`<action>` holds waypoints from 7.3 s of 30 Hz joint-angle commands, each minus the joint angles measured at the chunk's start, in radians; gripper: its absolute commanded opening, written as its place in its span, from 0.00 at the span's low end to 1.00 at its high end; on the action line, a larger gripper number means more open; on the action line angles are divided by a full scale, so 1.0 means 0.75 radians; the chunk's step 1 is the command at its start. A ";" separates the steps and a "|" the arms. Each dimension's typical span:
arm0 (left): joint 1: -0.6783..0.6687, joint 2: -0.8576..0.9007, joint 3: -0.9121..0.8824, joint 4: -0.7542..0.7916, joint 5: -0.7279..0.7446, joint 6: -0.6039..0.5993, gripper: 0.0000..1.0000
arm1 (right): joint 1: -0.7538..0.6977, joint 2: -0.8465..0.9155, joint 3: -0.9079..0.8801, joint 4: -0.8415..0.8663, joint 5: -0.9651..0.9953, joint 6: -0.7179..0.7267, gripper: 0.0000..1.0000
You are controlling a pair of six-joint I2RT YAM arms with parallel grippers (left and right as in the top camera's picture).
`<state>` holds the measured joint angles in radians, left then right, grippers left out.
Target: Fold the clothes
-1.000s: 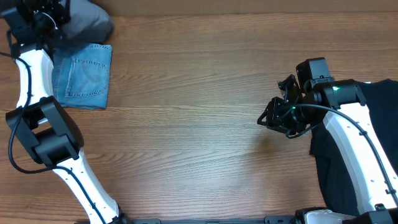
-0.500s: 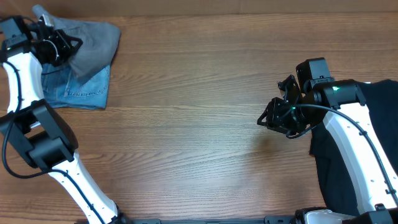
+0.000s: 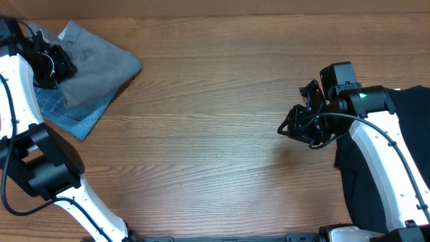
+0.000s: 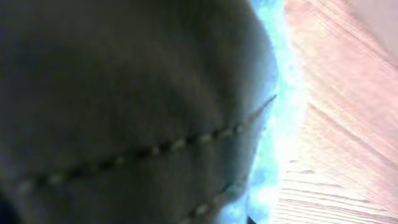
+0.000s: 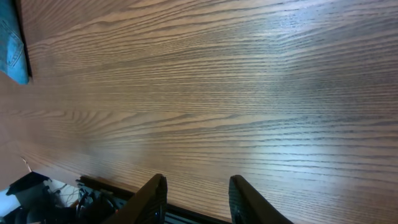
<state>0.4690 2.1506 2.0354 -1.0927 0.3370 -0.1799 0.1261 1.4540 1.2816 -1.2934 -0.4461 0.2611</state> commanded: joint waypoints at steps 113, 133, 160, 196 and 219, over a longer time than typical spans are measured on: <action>0.087 -0.104 -0.924 0.390 -0.414 0.090 0.04 | 0.004 -0.016 0.030 0.099 -0.048 -0.041 0.41; -0.312 -0.104 -1.109 0.901 -0.229 -0.216 0.07 | 0.004 -0.016 0.030 0.135 -0.046 -0.039 0.42; -0.690 -1.151 -0.409 -0.571 -0.492 0.130 1.00 | 0.004 -0.661 0.286 0.305 0.120 -0.145 1.00; -0.843 -1.047 -0.593 -0.586 -0.578 -0.070 1.00 | -0.014 -1.080 -0.299 0.732 0.445 -0.289 1.00; -0.843 -1.044 -0.593 -0.586 -0.578 -0.070 1.00 | -0.026 -1.935 -1.525 1.319 0.429 -0.274 1.00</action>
<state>-0.1577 1.3628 1.5917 -1.5333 -0.0875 -0.2115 0.1116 0.0433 0.1825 -0.3500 -0.1261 0.0563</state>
